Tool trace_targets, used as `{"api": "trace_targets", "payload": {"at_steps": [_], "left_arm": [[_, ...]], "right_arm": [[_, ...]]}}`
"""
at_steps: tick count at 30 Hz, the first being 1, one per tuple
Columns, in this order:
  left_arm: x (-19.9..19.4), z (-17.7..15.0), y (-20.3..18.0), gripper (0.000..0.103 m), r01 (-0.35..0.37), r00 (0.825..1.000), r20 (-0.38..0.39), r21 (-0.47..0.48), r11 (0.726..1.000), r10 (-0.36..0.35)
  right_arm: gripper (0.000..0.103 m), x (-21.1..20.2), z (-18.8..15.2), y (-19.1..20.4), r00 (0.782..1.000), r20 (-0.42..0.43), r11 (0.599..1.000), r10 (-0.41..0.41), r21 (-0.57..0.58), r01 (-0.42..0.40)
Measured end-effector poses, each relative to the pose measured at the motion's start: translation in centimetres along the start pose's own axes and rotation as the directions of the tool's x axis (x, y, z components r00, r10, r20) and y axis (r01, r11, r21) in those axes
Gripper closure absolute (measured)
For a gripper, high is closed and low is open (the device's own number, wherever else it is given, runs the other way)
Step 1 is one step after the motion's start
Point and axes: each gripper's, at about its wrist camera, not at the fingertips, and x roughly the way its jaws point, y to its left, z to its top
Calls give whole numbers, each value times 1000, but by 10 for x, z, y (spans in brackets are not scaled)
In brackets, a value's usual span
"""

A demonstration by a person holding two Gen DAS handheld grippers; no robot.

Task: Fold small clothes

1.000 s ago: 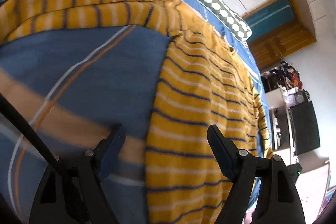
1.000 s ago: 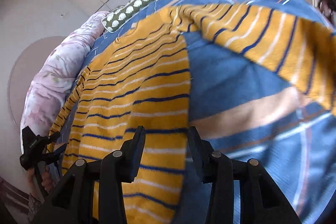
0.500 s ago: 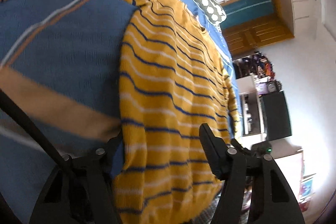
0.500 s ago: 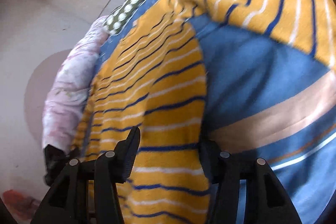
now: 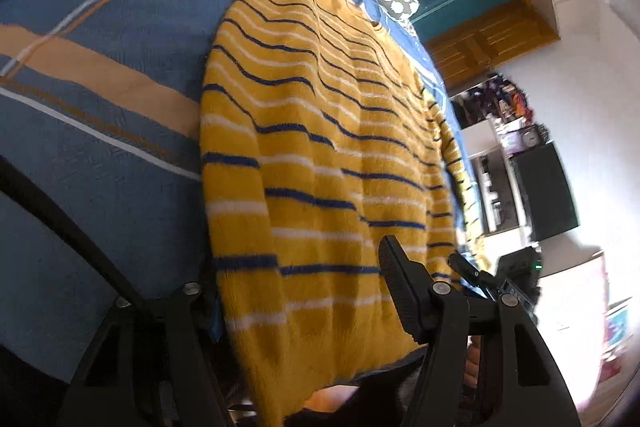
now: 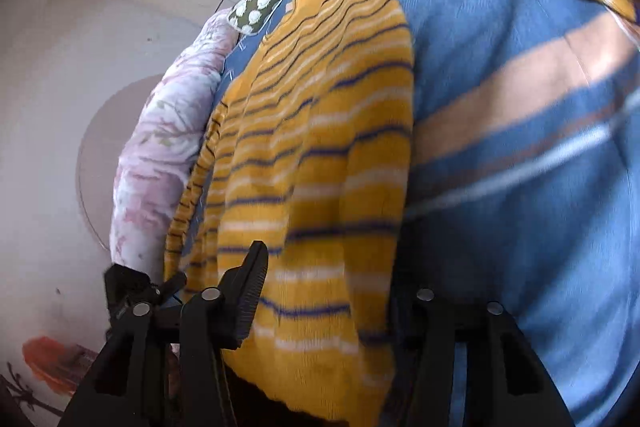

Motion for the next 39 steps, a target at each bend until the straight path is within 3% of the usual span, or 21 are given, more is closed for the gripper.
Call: {"api": "trace_targets", "payload": {"at_steps": [1, 2, 5, 11, 19, 22, 24, 26, 29, 33, 39], "left_arm": [[-1, 1, 2, 79, -35, 999, 2, -2, 999, 35], [-3, 1, 4, 96, -79, 997, 0, -9, 997, 79], [-28, -6, 15, 97, -83, 995, 48, -44, 996, 85], [-71, -22, 9, 97, -105, 987, 123, -7, 994, 105], [-77, -52, 24, 95, -170, 980, 98, -17, 985, 171], [-89, -56, 22, 90, -224, 966, 133, 4, 975, 221], [-100, -55, 15, 76, -254, 952, 182, 26, 967, 245], [-112, -53, 3, 50, -287, 932, 247, 51, 957, 266], [-120, -53, -11, 39, -295, 917, 304, 76, 952, 260], [-112, -48, -25, 33, -295, 921, 303, 125, 947, 247], [-75, -33, -41, 32, -278, 944, 229, 157, 948, 239]], "right_arm": [[70, 0, -3, 1, 1000, 1, 1000, -25, -13, 25], [82, 0, -5, 3, 998, 3, 998, -56, -24, 56], [90, -5, -7, 6, 996, 8, 996, -85, -34, 85], [92, -28, -27, 25, 996, 11, 989, -91, -117, 92], [87, -36, -74, 8, 989, -62, 979, -134, -162, 122], [87, -47, -70, -3, 994, -55, 987, -99, -134, 91], [87, -65, -61, -4, 994, 5, 982, -111, -154, 111], [82, -84, -49, -9, 988, 83, 979, -134, -144, 145], [76, -114, -26, -32, 958, 210, 977, -194, -43, 208], [75, -147, -4, -81, 912, 305, 961, -275, 129, 246], [63, -163, 23, -137, 884, 349, 922, -311, 338, 191]]}}
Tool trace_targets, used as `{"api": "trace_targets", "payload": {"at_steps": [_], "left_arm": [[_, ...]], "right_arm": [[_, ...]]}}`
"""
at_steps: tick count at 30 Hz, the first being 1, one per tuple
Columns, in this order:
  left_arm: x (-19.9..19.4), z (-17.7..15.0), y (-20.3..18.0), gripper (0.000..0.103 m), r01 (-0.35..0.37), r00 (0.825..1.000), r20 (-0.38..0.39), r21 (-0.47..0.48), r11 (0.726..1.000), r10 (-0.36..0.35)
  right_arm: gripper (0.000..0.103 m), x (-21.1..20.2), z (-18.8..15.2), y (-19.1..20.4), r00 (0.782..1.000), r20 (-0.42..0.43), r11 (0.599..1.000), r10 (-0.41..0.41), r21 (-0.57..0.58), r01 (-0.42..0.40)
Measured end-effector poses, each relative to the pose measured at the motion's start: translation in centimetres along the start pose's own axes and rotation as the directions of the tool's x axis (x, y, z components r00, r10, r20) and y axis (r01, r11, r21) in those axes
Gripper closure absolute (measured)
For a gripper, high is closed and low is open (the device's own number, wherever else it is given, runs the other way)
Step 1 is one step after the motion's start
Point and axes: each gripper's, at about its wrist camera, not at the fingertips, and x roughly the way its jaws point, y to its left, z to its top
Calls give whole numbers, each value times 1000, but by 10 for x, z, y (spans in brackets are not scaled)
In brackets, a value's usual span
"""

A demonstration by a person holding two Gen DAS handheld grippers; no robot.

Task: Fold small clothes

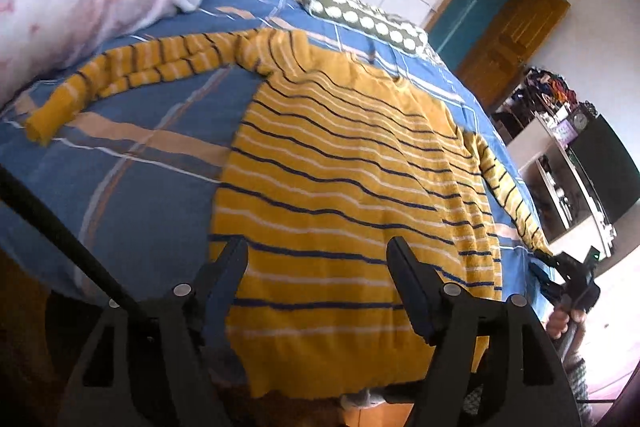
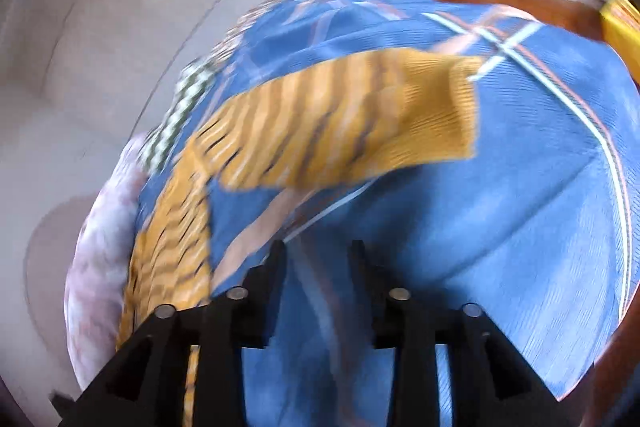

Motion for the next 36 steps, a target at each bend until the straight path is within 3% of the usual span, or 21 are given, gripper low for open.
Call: {"api": "trace_targets", "payload": {"at_steps": [3, 5, 9, 10, 11, 12, 14, 16, 18, 21, 23, 26, 27, 32, 36], "left_arm": [[15, 1, -13, 32, 7, 999, -32, 20, 1000, -6], [22, 2, -20, 32, 9, 999, -47, 40, 999, -7], [35, 2, -32, 32, 13, 997, -77, 71, 997, -7], [38, 2, -33, 32, 14, 996, -86, 74, 997, -8], [41, 1, -35, 32, 16, 996, -94, 76, 997, -9], [43, 0, -36, 32, 19, 995, -101, 77, 997, -11], [45, 1, -37, 32, 25, 994, -109, 82, 996, -16], [45, 2, -37, 32, 29, 994, -104, 85, 996, -20], [44, 4, -35, 32, 37, 995, -96, 77, 996, -30], [44, 4, -29, 32, 58, 994, -92, 50, 997, -53], [44, 3, -25, 32, 67, 994, -94, 41, 997, -63], [38, 4, -19, 32, 81, 994, -78, 38, 996, -78], [36, 4, -17, 32, 87, 994, -70, 37, 996, -84], [18, 4, -3, 32, 113, 993, -22, 31, 993, -113], [2, 2, 12, 32, 137, 990, 14, 19, 990, -137]], "right_arm": [[62, 9, 17, -5, 999, 28, 998, 16, 57, -18], [54, 11, 25, -5, 999, 49, 998, 12, 63, -15], [54, 20, 38, -1, 996, 86, 996, -29, 89, 21], [58, 22, 40, 0, 996, 88, 996, -34, 88, 26], [78, 22, 42, -1, 994, 89, 995, -59, 82, 51], [89, 21, 47, -3, 991, 89, 993, -97, 70, 91], [96, 14, 59, -9, 988, 100, 992, -114, 66, 108], [96, -9, 79, -21, 972, 170, 984, -165, 89, 151], [96, -34, 104, -32, 938, 250, 969, -239, 125, 214], [97, -52, 135, -38, 896, 297, 943, -331, 147, 299], [97, -51, 149, -27, 879, 298, 928, -373, 130, 350], [97, -47, 162, 12, 823, 344, 881, -452, 27, 473], [97, -44, 164, 34, 816, 360, 871, -453, -16, 491], [97, -15, 142, 145, 880, 352, 866, -320, -269, 423], [97, 45, 79, 257, 938, 272, 784, -213, -526, 330]]}}
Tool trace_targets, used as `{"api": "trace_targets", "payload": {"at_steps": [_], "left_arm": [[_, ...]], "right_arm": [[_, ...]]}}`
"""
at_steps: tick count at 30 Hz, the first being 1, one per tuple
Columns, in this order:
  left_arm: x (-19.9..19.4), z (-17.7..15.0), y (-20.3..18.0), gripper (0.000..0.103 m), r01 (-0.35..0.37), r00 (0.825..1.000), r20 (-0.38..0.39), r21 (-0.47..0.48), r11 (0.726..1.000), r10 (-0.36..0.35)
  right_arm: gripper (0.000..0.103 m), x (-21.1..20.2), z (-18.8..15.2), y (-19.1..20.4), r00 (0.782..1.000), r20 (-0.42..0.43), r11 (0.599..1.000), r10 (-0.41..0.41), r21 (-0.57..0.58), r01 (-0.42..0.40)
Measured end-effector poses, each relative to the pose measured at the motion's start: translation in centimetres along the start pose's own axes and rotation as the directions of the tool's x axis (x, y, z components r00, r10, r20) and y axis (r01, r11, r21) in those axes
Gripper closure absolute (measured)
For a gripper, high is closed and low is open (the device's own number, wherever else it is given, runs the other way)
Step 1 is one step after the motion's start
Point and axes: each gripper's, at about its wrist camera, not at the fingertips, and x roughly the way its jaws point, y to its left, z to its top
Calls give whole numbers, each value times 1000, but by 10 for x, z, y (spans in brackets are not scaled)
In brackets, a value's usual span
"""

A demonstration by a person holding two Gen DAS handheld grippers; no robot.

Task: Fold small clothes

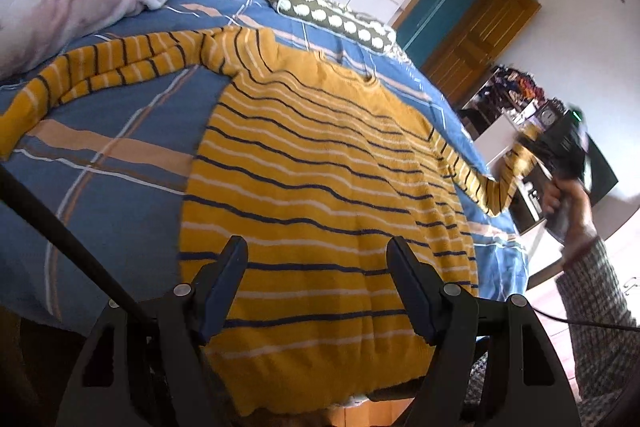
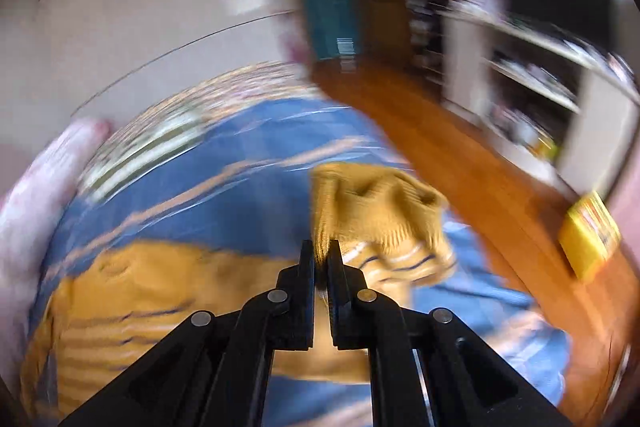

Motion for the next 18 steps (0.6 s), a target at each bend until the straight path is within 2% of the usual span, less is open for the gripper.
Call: {"api": "trace_targets", "payload": {"at_steps": [3, 4, 5, 9, 11, 13, 15, 17, 18], "left_arm": [[-16, -2, 15, 32, 4, 999, 32, -22, 1000, -4], [-23, -3, 22, 32, 3, 999, 46, -35, 999, -1], [-27, -3, 29, 32, 1, 998, 56, -46, 999, 2], [-46, -7, 57, 32, -5, 995, 95, -109, 994, 15], [-54, -10, 69, 32, -9, 994, 111, -135, 991, 24], [-60, -13, 79, 32, -14, 992, 123, -154, 988, 34], [-66, -16, 89, 32, -18, 990, 135, -173, 985, 41], [-73, -19, 99, 32, -6, 988, 147, -195, 981, 36], [-75, -20, 101, 32, 0, 988, 153, -204, 979, 32]], "right_arm": [[97, 24, -15, 110, 991, -63, 978, 119, -167, -128], [97, 30, -22, 131, 986, -86, 968, 146, -193, -160], [97, 41, -36, 173, 973, -132, 947, 189, -236, -216], [97, 76, -80, 278, 930, -265, 884, 255, -327, -335], [97, 90, -104, 306, 917, -317, 860, 243, -366, -354], [96, 108, -126, 334, 914, -357, 836, 192, -429, -343], [91, 119, -142, 355, 914, -377, 823, 149, -465, -326], [84, 114, -149, 365, 919, -362, 811, 157, -484, -330], [84, 106, -155, 372, 904, -379, 791, 198, -483, -376]]}}
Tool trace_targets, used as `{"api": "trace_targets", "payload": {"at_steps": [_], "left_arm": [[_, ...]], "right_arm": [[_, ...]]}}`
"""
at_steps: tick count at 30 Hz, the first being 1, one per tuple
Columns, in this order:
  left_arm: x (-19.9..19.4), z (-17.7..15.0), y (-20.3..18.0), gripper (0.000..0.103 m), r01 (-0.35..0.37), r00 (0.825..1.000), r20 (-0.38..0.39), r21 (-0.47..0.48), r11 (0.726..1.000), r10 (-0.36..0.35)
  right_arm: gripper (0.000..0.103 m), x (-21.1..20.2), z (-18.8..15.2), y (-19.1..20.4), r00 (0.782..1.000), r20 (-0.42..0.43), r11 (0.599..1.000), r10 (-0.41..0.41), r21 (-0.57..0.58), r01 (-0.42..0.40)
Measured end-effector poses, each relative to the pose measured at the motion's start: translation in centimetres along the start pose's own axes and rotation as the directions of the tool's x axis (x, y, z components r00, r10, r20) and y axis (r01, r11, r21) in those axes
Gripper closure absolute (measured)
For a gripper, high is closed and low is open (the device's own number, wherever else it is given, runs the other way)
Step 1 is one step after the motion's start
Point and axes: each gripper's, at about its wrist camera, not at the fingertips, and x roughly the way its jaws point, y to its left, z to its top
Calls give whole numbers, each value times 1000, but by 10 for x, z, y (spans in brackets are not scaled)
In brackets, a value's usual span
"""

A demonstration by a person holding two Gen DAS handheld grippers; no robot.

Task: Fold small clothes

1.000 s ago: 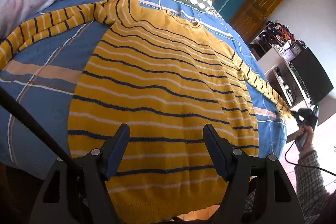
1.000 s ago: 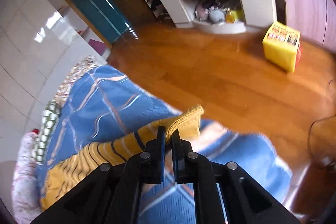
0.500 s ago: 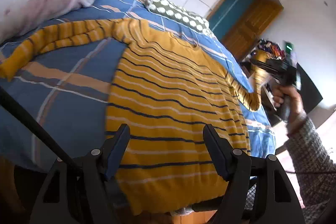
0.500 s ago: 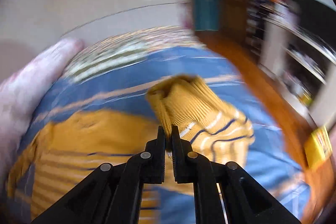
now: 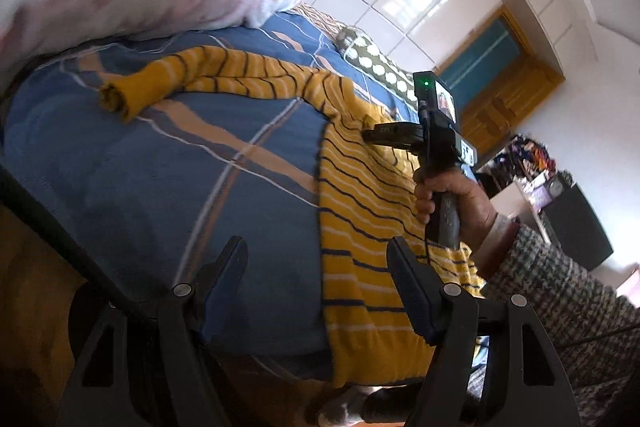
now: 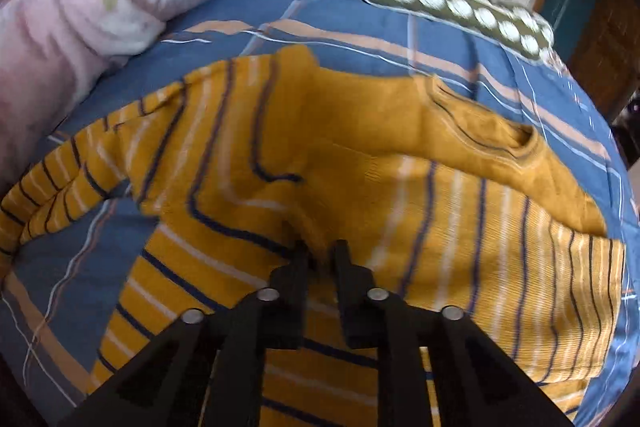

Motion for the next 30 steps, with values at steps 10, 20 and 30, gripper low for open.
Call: {"api": "trace_targets", "payload": {"at_steps": [10, 20, 30], "left_arm": [[-42, 4, 36, 32, -96, 990, 98, -76, 992, 103], [-75, -4, 77, 32, -152, 972, 154, -168, 974, 179], [-84, -8, 89, 32, -163, 969, 151, -211, 964, 197]], "right_arm": [[81, -49, -20, 96, 968, -1, 949, 250, -199, -245], [59, -69, -38, 199, 898, -64, 840, 435, -329, -431], [44, -23, -26, 256, 813, -172, 811, 556, -103, -576]]}}
